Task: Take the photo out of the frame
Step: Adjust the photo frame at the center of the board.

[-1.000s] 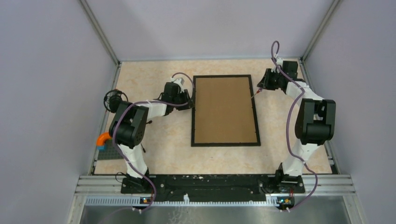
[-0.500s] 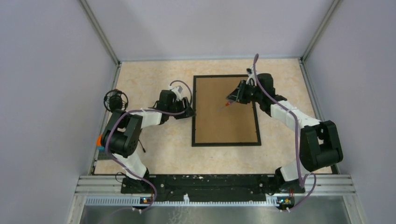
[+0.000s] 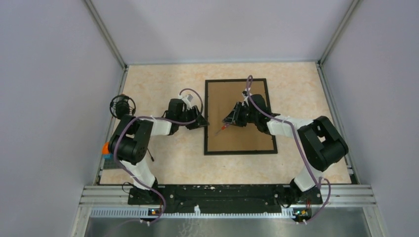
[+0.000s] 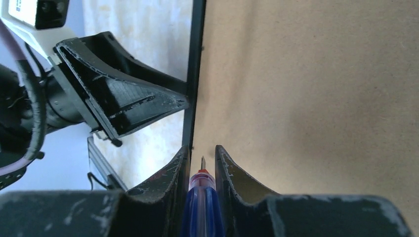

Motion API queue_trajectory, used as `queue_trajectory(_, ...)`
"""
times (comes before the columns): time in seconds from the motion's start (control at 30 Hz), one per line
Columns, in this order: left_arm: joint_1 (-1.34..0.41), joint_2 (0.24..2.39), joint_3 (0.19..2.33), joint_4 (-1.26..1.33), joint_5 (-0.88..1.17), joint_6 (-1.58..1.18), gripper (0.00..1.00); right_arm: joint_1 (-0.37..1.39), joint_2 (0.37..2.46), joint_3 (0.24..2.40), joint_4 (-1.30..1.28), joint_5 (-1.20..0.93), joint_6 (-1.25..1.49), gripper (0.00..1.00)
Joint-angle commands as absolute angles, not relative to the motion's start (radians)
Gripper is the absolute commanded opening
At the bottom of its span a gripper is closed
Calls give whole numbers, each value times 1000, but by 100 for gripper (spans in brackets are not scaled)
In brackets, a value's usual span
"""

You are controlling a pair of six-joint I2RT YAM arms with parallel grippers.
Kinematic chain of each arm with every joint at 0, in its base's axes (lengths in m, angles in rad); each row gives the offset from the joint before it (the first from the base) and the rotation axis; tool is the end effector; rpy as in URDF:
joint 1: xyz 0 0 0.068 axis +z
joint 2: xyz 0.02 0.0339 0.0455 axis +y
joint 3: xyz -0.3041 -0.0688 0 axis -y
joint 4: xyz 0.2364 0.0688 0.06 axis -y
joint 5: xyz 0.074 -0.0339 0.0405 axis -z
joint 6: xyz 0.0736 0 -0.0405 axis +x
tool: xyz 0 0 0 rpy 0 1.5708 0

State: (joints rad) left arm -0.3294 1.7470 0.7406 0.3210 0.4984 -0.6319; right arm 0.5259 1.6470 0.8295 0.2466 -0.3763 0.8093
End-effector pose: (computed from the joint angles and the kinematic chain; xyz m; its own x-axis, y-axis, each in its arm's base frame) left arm 0.3272 -0.1490 0.1575 -0.8580 -0.2550 -0.4460 0.1580 0.6950 -0.7014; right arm 0.3051 0.2084 0.2083 -0.8540 0.2827 -0.4368 -0.1684 0.6443 0.7460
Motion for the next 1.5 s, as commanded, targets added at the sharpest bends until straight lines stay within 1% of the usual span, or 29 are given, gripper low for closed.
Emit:
queue_trajectory(0.0, -356, 1861, 760, 203, 434, -653, 42, 520, 1674, 875, 313, -304, 802, 0)
queue_trajectory(0.1, -362, 1924, 785, 200, 401, -699, 26, 480, 1699, 890, 313, -295, 786, 0)
queue_trajectory(0.17, -368, 1989, 827, 195, 426, -731, 23, 438, 1709, 903, 305, -312, 774, 0)
queue_trajectory(0.27, -393, 2044, 871, 226, 460, -778, 21, 389, 1686, 899, 294, -326, 744, 0)
queue_trajectory(0.37, -434, 2057, 899, 271, 439, -822, 23, 363, 1671, 897, 284, -390, 710, 0)
queue_trajectory(0.43, -448, 2064, 914, 313, 436, -866, 30, 339, 1662, 905, 240, -415, 675, 0)
queue_trajectory(0.5, -462, 2079, 936, 344, 438, -895, 32, 290, 1648, 889, 252, -454, 659, 0)
queue_trajectory(0.57, -472, 2074, 955, 368, 468, -867, 38, 214, 1635, 893, 213, -497, 627, 0)
queue_trajectory(0.6, -472, 2053, 951, 355, 466, -831, 44, 184, 1627, 896, 190, -521, 609, 0)
queue_trajectory(0.63, -470, 2013, 938, 350, 463, -778, 50, 155, 1613, 893, 166, -543, 591, 0)
queue_trajectory(0.73, -469, 1854, 920, 263, 418, -450, 67, 85, 1567, 872, 127, -627, 544, 0)
queue_trajectory(0.8, -469, 1758, 929, 192, 423, -213, 83, 59, 1544, 872, 92, -651, 508, 0)
queue_trajectory(0.83, -469, 1722, 945, 148, 463, -60, 90, 52, 1536, 874, 74, -657, 496, 0)
queue_trajectory(0.9, -471, 1694, 1008, -12, 587, 294, 95, 47, 1525, 872, 63, -673, 484, 0)
queue_trajectory(0.93, -469, 1697, 1055, -126, 637, 471, 97, 46, 1521, 872, 62, -677, 480, 0)
queue_trajectory(1.03, -468, 1719, 1139, -357, 641, 921, 97, 42, 1515, 877, 64, -688, 477, 0)
queue_trajectory(1.17, -469, 1757, 1190, -474, 709, 1328, 94, 32, 1515, 886, 64, -694, 472, 0)
queue_trajectory(1.2, -475, 1783, 1242, -522, 727, 1407, 93, 30, 1513, 886, 64, -694, 470, 0)
queue_trajectory(1.3, -495, 1858, 1342, -573, 770, 1504, 93, 14, 1510, 880, 67, -706, 469, 0)
queue_trajectory(1.47, -574, 1961, 1409, -593, 727, 1610, 93, 4, 1507, 870, 65, -718, 473, 0)
